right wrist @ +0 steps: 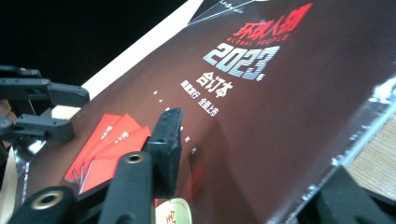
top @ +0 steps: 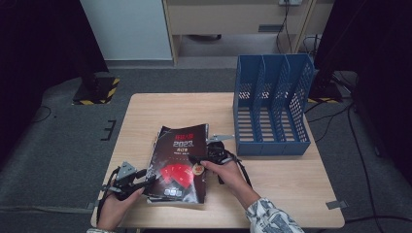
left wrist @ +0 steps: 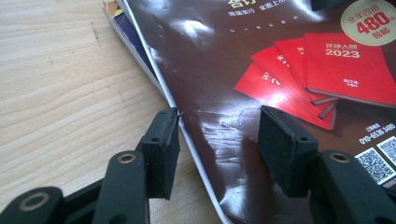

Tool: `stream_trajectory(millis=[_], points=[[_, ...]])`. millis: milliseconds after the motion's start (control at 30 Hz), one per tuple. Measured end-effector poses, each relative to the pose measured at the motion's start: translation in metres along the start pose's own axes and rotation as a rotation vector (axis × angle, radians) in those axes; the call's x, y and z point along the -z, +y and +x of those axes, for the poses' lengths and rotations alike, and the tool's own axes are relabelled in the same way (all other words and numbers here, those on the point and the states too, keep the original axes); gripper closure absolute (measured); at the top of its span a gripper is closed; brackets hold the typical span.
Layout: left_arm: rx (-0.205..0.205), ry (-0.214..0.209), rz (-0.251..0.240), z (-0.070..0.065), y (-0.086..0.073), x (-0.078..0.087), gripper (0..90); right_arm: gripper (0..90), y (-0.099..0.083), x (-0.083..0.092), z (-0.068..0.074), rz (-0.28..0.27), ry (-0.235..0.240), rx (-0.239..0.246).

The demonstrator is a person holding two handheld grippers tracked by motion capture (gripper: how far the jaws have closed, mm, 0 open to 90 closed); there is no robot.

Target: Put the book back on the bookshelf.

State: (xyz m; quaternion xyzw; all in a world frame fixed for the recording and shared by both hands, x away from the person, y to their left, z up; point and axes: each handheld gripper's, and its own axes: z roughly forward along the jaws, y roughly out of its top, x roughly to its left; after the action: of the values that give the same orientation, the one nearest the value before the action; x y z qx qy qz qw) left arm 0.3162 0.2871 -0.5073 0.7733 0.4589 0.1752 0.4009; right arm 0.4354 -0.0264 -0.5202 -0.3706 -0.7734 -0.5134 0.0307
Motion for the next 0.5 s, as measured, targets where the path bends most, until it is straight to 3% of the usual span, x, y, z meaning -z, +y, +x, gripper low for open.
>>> stream_trajectory(millis=[200, 267, 333, 433, 500], points=[[0.028, 0.014, 0.008, 0.003, 0.000, -0.001, 36.6, 71.8, 0.006, 0.004, 0.006, -0.069, -0.014, -0.002], [0.048, 0.024, 0.026, 0.006, 0.001, -0.002, 22.5, 77.4, 0.010, 0.009, 0.013, -0.103, -0.017, 0.024], [0.052, 0.035, 0.021, 0.009, 0.001, 0.001, 22.6, 79.0, 0.014, 0.013, 0.017, -0.116, -0.027, 0.042], [0.085, 0.032, -0.039, 0.012, 0.003, 0.006, 21.3, 80.3, 0.019, 0.020, 0.023, -0.134, -0.036, 0.073], [0.085, 0.029, -0.047, 0.012, 0.004, 0.007, 20.6, 80.9, 0.021, 0.024, 0.025, -0.147, -0.044, 0.090]])
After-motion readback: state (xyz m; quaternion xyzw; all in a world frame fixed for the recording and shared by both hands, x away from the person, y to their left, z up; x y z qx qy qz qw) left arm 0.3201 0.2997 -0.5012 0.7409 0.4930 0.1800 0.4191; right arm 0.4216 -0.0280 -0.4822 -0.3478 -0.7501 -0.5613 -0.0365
